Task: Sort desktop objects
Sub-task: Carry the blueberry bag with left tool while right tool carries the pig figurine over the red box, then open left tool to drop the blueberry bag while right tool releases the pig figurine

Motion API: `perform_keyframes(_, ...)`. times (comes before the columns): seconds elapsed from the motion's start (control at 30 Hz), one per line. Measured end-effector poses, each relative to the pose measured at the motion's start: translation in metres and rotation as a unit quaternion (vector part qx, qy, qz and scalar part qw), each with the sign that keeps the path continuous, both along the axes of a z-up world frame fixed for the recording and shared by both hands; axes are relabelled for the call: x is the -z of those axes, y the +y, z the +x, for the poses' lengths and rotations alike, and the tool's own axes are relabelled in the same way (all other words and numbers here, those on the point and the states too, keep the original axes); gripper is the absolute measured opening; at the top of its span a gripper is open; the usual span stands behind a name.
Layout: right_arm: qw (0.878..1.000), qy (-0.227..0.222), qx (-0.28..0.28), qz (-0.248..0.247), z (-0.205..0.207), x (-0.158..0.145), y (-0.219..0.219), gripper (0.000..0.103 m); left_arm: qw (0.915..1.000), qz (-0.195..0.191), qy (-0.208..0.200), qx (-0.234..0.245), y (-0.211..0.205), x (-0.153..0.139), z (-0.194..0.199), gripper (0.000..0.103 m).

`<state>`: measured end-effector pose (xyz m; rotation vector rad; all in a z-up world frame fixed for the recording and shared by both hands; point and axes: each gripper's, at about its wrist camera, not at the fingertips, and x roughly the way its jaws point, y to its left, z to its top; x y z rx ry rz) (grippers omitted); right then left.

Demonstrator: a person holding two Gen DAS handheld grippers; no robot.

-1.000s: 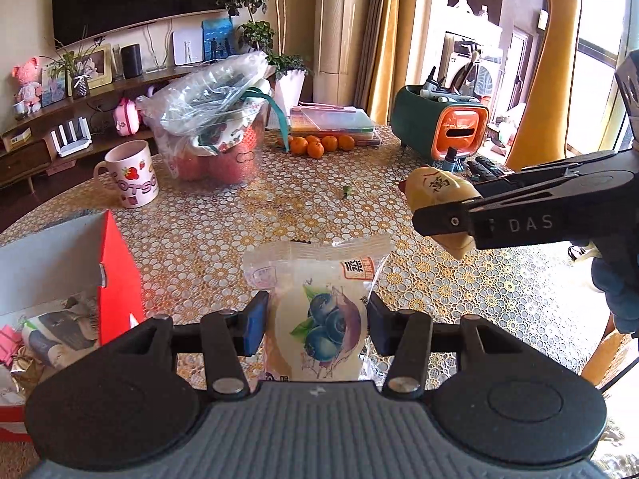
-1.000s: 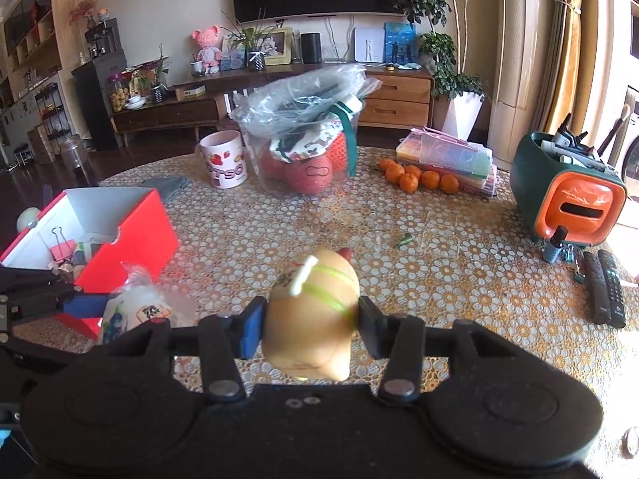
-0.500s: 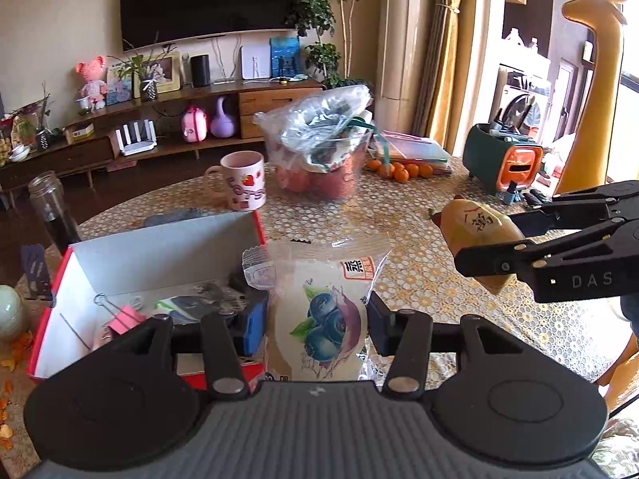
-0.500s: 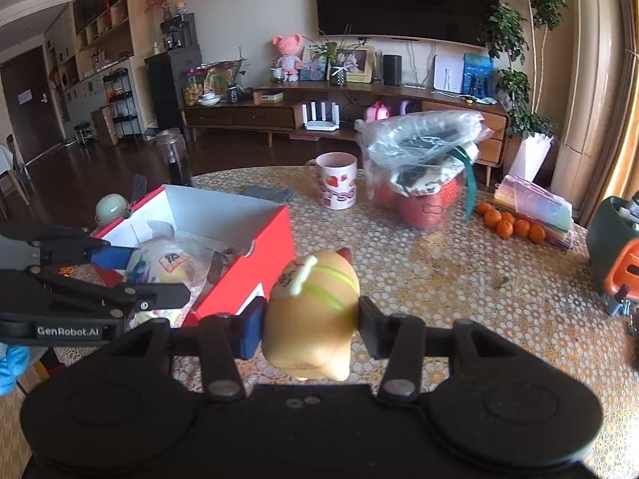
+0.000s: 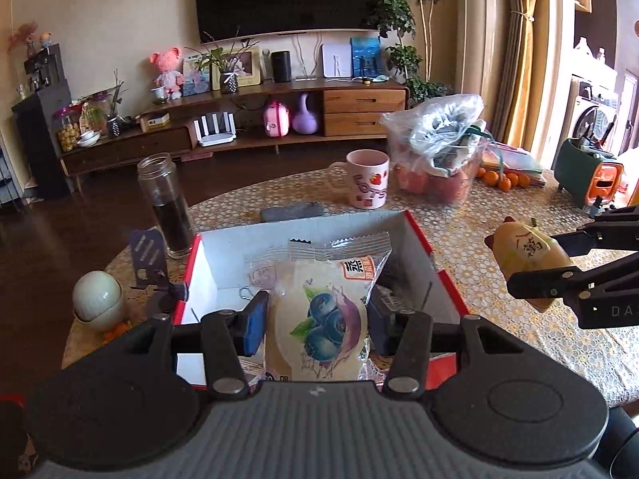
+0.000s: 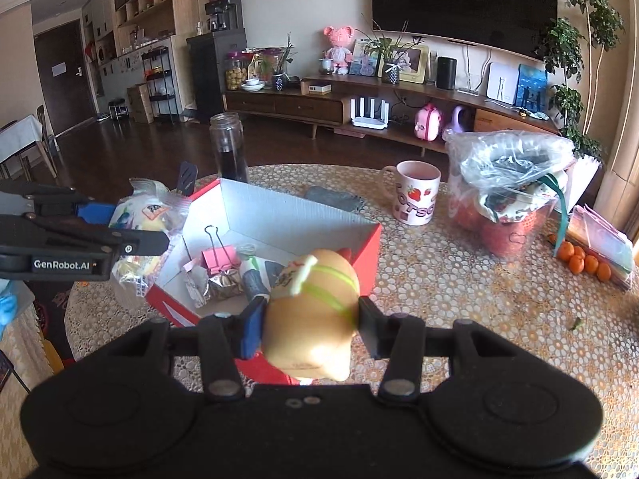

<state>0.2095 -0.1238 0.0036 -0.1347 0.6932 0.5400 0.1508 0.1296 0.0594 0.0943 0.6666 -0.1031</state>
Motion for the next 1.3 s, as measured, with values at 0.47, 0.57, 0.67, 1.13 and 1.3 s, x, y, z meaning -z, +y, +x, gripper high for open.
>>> perform_keyframes(0.47, 0.999, 0.017, -0.013, -0.032, 0.041, 0.033, 0.058, 0.048, 0.9972, 0.051, 0.044, -0.033, 0.036, 0.045, 0.065, 0.05)
perform_keyframes(0.57, 0.999, 0.027, -0.009, -0.037, 0.049, 0.045, 0.066, 0.048, 0.9961, 0.055, 0.059, -0.035, 0.038, 0.057, 0.076, 0.05)
perform_keyframes(0.67, 0.998, 0.034, -0.016, -0.044, 0.053, 0.054, 0.073, 0.048, 0.9954, 0.057, 0.07, -0.032, 0.038, 0.066, 0.083, 0.05)
perform_keyframes(1.13, 0.996, 0.039, -0.037, -0.069, 0.052, 0.081, 0.093, 0.048, 0.992, 0.061, 0.106, -0.029, 0.034, 0.098, 0.096, 0.05)
perform_keyframes(1.3, 0.996, 0.045, -0.039, -0.068, 0.051, 0.088, 0.096, 0.049, 0.9903, 0.065, 0.121, -0.025, 0.032, 0.109, 0.098, 0.051)
